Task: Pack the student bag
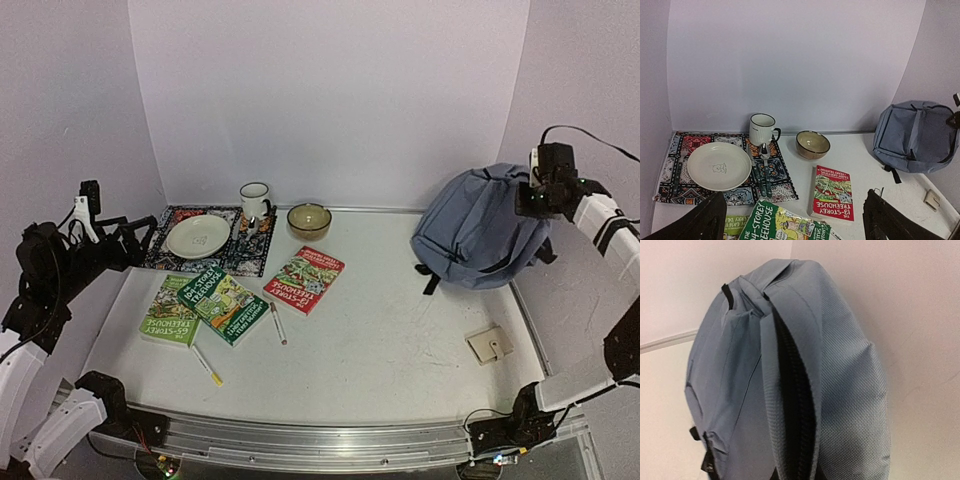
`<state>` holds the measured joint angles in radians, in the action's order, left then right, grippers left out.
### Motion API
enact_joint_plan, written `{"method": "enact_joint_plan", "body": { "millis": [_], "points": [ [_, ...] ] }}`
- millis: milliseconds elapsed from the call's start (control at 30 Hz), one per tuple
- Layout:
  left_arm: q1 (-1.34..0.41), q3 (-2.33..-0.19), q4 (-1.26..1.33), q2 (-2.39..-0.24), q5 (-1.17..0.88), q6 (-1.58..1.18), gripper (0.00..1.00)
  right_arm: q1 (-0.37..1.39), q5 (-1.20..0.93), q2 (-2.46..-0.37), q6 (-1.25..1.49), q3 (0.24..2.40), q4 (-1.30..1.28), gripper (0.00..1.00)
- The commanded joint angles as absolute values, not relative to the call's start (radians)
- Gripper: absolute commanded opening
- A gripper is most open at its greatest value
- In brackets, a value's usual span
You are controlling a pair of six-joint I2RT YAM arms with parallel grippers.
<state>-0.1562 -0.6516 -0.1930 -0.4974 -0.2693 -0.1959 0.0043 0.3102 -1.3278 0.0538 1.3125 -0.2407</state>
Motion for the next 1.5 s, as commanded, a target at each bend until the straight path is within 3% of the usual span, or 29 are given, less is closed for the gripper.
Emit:
{"method": "enact_joint_plan", "body": {
  "millis": [0, 267, 500, 800, 1100, 1333, 1467],
  "points": [
    [-0.155, -0.705, -0.148, -0.600, -0.412, -0.234, 0.90, 0.142, 0.509, -1.252, -0.195, 1.451, -0.267, 0.00],
    [-0.155, -0.718, -0.152, -0.664, -0.491, -0.286, 0.88, 0.440, 0.953, -1.237, -0.564, 1.428, -0.131, 0.00],
    [-0.154, -0.695, -0.164, -0.669, -0.505, -0.342, 0.90, 0.710, 1.057, -1.280, -0.470, 1.307, -0.195, 0.00],
    [-0.157, -0.735, -0.223, -0.711, -0.530, -0.434, 0.90, 0.980, 0.892, -1.546, 0.009, 1.504, -0.672, 0.03],
    [-0.185, -0.679, -0.226, -0.708, -0.559, -0.547, 0.90, 1.210, 0.629, -1.797, 0.303, 1.600, -0.768, 0.06],
    [-0.251, -0.638, -0.226, -0.722, -0.522, -0.593, 0.90, 1.329, 0.490, -1.951, 0.395, 1.651, -0.762, 0.23],
    [-0.342, -0.632, -0.221, -0.762, -0.458, -0.604, 0.90, 1.333, 0.427, -1.920, 0.405, 1.635, -0.736, 0.46]
  ]
}}
